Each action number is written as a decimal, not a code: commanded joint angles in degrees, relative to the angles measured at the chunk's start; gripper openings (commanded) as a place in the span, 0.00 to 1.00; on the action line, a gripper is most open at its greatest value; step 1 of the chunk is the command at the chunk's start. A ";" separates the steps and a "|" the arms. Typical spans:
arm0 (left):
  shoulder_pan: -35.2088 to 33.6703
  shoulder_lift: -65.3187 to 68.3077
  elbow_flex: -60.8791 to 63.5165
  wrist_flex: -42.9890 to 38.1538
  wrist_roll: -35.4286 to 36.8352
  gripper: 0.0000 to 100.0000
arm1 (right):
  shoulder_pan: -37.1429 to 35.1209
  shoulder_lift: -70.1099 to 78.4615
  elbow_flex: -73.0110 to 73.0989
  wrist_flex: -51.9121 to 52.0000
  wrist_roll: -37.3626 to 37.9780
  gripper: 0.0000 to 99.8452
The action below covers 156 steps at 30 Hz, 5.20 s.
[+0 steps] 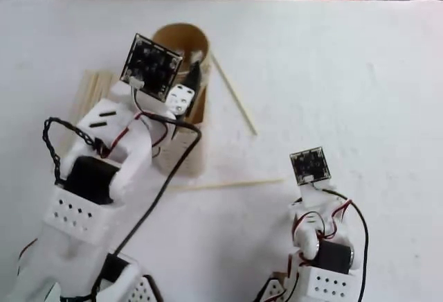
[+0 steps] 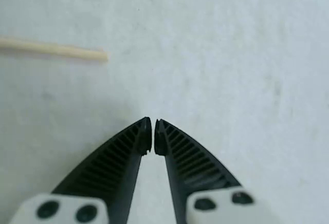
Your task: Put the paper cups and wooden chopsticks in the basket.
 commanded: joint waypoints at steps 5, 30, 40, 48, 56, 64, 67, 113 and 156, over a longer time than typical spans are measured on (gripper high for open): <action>-13.32 -9.10 -9.67 7.12 1.05 0.11 | 0.57 -0.40 0.53 0.13 0.53 0.02; -40.22 40.92 -14.24 21.98 -19.78 0.18 | 0.57 -0.40 0.53 0.13 0.53 0.02; -33.10 55.60 -14.33 9.67 -14.86 0.13 | 0.57 -0.40 0.53 0.13 0.53 0.02; -33.36 66.77 -23.74 8.62 -13.27 0.13 | 0.57 -0.40 0.53 0.13 0.53 0.02; -37.76 70.73 -30.86 10.99 -13.63 0.13 | 0.57 -0.40 0.53 0.13 0.53 0.02; -37.85 70.99 -30.33 12.57 -13.80 0.12 | 0.57 -0.40 0.53 0.13 0.53 0.02; -37.76 70.99 -30.33 14.24 -14.51 0.13 | 0.57 -0.40 0.53 0.13 0.53 0.02; -32.40 69.49 -29.71 24.53 -19.69 0.09 | 0.57 -0.40 0.53 0.13 0.53 0.02; -34.33 66.15 -43.96 38.51 -16.44 0.02 | 0.57 -0.40 0.53 0.13 0.53 0.02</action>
